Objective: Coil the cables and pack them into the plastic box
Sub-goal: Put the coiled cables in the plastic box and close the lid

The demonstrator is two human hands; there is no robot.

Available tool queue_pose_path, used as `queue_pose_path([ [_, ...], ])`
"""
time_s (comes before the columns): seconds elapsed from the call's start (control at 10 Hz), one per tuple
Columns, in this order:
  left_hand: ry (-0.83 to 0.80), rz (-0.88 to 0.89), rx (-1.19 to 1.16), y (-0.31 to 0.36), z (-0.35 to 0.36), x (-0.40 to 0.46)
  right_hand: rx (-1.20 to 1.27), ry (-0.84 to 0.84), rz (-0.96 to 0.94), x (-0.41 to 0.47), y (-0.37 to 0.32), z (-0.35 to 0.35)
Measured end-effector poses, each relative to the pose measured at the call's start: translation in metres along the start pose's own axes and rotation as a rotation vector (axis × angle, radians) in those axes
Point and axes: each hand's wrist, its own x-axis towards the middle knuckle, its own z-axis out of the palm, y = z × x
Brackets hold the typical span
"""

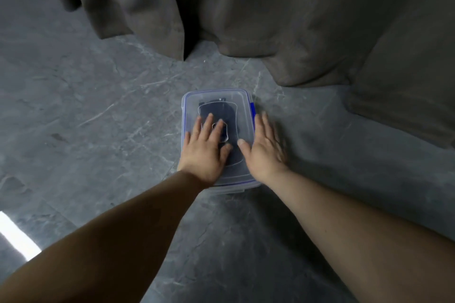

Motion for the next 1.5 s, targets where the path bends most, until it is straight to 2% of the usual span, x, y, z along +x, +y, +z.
queue_pose_path([
  [0.1,0.145,-0.191,-0.114,-0.025,-0.008,0.004,-0.179,-0.049,-0.203,0.002,-0.015,0.001],
  [0.2,0.091,-0.321,-0.202,-0.043,-0.004,0.001,-0.318,-0.151,-0.214,0.005,-0.019,0.015],
  [0.4,-0.007,-0.479,-0.456,-0.045,0.000,-0.001,-0.386,-0.083,-0.209,0.002,-0.019,0.025],
  [0.5,0.004,-0.498,-0.437,-0.045,0.003,-0.001,-0.388,-0.080,-0.205,0.001,-0.021,0.026],
  [0.6,0.093,-0.510,-0.385,-0.050,0.003,0.001,-0.392,-0.086,-0.197,0.002,-0.022,0.026],
  [0.9,0.193,-0.470,-0.454,-0.048,-0.003,0.004,-0.396,-0.098,-0.204,0.003,-0.023,0.025],
  [1.1,0.245,-0.413,-0.279,-0.047,-0.006,0.008,-0.407,-0.099,-0.208,0.004,-0.021,0.027],
  [1.2,0.191,-0.403,-0.280,-0.050,-0.007,0.007,-0.404,-0.109,-0.205,0.004,-0.022,0.025],
  [1.3,0.174,-0.300,-0.268,-0.051,-0.001,-0.010,-0.323,-0.074,-0.218,-0.001,-0.021,0.024],
  [1.4,0.057,-0.167,-0.140,-0.044,0.007,-0.023,-0.322,-0.079,-0.237,-0.009,-0.014,0.023],
  [1.5,-0.043,-0.173,-0.065,-0.041,0.008,-0.017,-0.338,-0.123,-0.239,-0.003,-0.009,0.020],
])
